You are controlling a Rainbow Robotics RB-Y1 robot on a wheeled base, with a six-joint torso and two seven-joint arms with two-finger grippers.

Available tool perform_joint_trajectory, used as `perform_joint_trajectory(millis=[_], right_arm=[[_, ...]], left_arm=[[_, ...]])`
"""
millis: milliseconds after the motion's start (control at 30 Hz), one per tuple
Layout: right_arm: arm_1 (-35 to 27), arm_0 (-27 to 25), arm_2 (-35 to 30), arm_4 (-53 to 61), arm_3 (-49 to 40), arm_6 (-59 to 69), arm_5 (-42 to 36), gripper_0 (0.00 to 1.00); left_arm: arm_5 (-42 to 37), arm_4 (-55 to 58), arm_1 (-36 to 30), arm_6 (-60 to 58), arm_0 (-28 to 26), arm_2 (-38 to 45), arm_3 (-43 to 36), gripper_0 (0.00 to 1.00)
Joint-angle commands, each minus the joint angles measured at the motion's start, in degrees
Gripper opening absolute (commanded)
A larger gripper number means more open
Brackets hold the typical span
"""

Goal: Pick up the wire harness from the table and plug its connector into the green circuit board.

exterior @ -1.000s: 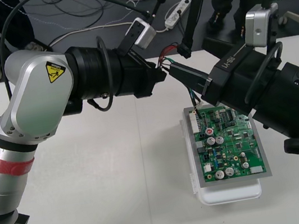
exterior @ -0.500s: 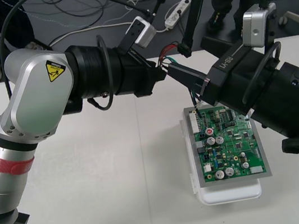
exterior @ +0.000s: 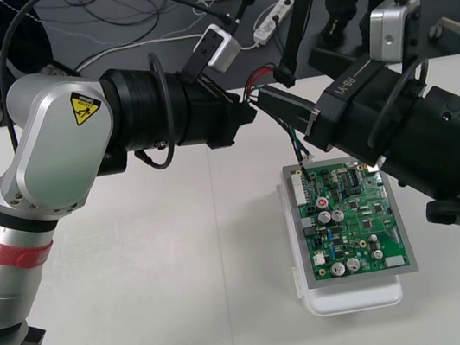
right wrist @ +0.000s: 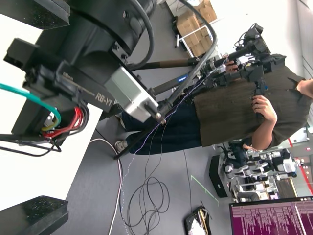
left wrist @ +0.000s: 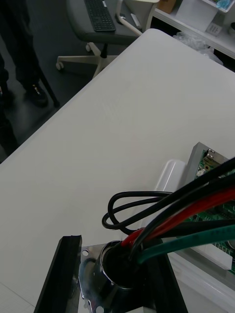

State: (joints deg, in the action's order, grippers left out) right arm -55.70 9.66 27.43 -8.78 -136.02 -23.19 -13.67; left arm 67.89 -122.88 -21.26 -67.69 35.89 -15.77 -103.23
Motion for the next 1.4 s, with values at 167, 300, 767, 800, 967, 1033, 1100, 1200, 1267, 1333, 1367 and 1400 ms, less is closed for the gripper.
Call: perform_joint_trajectory(millis=[167, 300, 767, 800, 967, 1033, 1100, 1200, 1267, 1333, 1367, 1400], right_arm=[[1.4, 2.6, 0.8, -0.7, 0.5, 1.5, 1.0, 1.00], [1.4, 2.7, 0.8, -0.7, 0.5, 1.7, 1.1, 1.00], [1.4, 2.7, 0.8, -0.8, 0.5, 1.7, 1.5, 0.47], [1.4, 2.7, 0.8, -0.8, 0.5, 1.7, 1.5, 0.00], [1.4, 2.6, 0.8, -0.8, 0.5, 1.8, 1.5, 0.00], [1.4, 2.6, 0.8, -0.8, 0.5, 1.8, 1.5, 0.00], [1.4, 2.6, 0.8, -0.8, 0.5, 1.8, 1.5, 0.00], [1.4, 2.6, 0.8, -0.8, 0.5, 1.8, 1.6, 0.00], [1.4, 2.6, 0.8, -0.8, 0.5, 1.8, 1.6, 0.00], [1.4, 2.6, 0.8, -0.8, 0.5, 1.8, 1.5, 0.00], [1.4, 2.6, 0.8, -0.8, 0.5, 1.8, 1.5, 0.00], [1.4, 2.6, 0.8, -0.8, 0.5, 1.8, 1.5, 0.00]], left_arm=[[-3.3, -0.1, -0.5, 2.9, 2.6, -0.9, -0.6, 0.00], [-3.3, -0.1, -0.5, 2.8, 2.7, -0.9, -0.6, 0.00], [-3.3, 0.3, -0.5, 2.9, 2.6, -0.9, -0.6, 0.00], [-3.3, 0.3, -0.5, 2.9, 2.7, -0.9, -0.6, 0.00], [-3.3, 0.2, -0.5, 2.9, 2.6, -0.9, -0.6, 0.00], [-3.3, 0.2, -0.5, 3.0, 2.6, -0.9, -0.5, 0.00], [-3.3, 0.2, -0.5, 3.0, 2.6, -0.9, -0.3, 0.00], [-3.3, 0.4, -0.5, 3.1, 2.7, -1.0, 0.4, 0.00], [-3.3, 1.3, -0.5, 3.3, 2.7, -0.9, 1.3, 0.00], [-3.3, 2.5, -0.5, 3.4, 2.7, -0.9, 1.8, 0.00], [-3.3, 2.4, -0.5, 3.4, 2.7, -0.9, 1.8, 0.00], [-3.3, 2.5, -0.5, 3.4, 2.7, -0.9, 1.8, 0.00]])
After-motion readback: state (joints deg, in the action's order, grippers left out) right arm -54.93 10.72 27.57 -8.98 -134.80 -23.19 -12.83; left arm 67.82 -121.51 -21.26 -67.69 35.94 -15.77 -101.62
